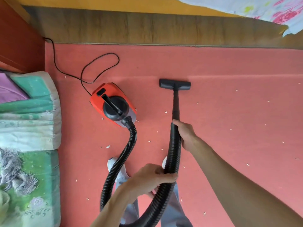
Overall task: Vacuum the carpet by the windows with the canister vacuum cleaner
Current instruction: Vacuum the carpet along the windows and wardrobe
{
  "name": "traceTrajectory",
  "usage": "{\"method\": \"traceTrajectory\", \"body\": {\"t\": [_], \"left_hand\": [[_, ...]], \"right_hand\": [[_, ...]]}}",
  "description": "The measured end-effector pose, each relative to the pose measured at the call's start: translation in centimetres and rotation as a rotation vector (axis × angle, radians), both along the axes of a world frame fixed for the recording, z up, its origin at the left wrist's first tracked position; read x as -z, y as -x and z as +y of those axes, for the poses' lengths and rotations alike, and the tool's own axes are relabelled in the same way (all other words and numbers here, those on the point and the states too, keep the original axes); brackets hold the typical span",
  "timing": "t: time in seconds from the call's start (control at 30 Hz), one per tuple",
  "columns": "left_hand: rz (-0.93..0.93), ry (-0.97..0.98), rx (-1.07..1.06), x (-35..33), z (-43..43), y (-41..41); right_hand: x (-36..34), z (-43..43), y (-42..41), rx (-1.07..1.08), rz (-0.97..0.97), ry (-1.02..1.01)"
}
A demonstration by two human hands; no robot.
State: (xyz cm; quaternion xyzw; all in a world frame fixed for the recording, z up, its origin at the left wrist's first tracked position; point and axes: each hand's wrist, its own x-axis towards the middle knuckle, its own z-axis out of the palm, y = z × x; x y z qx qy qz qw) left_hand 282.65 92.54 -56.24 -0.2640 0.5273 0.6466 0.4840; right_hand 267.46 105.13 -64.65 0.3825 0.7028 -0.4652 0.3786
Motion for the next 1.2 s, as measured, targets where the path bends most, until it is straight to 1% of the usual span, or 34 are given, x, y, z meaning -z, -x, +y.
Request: {"method": "traceTrajectory", "body": {"t": [0.1,0.2,0.3,0.4,0.6,0.7,0.87,0.97,1.03,1.1,1.2], "left_hand": [[-0.002,-0.087,0.145,-0.9,-2.5,-0.1],[-0.013,-0.148,0.197,-1.4,-4.5,0.0],[-0.022,-0.127,0.244,-1.3,-4.4,-0.1],[0.006,-0.064,0.211,-0.5,-3.3,-0.3],[0.038,0.059,0.020,1.2,-0.8,-2.0],[0.034,0.075,0.067,0.9,-0.4,-3.1],[-0.040,0.003,0.245,-1.8,-1.4,-4.1],[-0.067,-0.013,0.394,-4.1,-3.2,-4.6],[-0.061,0.002,0.465,-5.9,-4.4,-4.9],[-0.063,0.002,0.478,-7.6,-5.7,-5.1],[-0.085,-0.023,0.411,-9.7,-7.1,-5.5]], "right_hand": [[-2.0,1.7,-2.5,0.009,-0.057,0.000],[-3.5,3.1,-4.1,0.043,-0.080,0.041],[-3.0,2.9,-3.9,0.029,-0.086,0.079],[-1.2,1.8,-2.5,0.016,-0.084,0.081],[1.4,0.7,-1.1,0.035,-0.054,0.042],[1.1,1.5,-2.8,0.009,-0.061,0.031],[-0.5,3.0,-8.3,-0.020,-0.136,-0.032],[-2.6,3.1,-11.5,0.020,-0.168,-0.038],[-3.9,3.1,-13.3,0.070,-0.228,-0.009],[-5.0,3.0,-14.8,0.139,-0.308,0.042],[-6.5,2.7,-16.4,0.188,-0.379,0.076]]}}
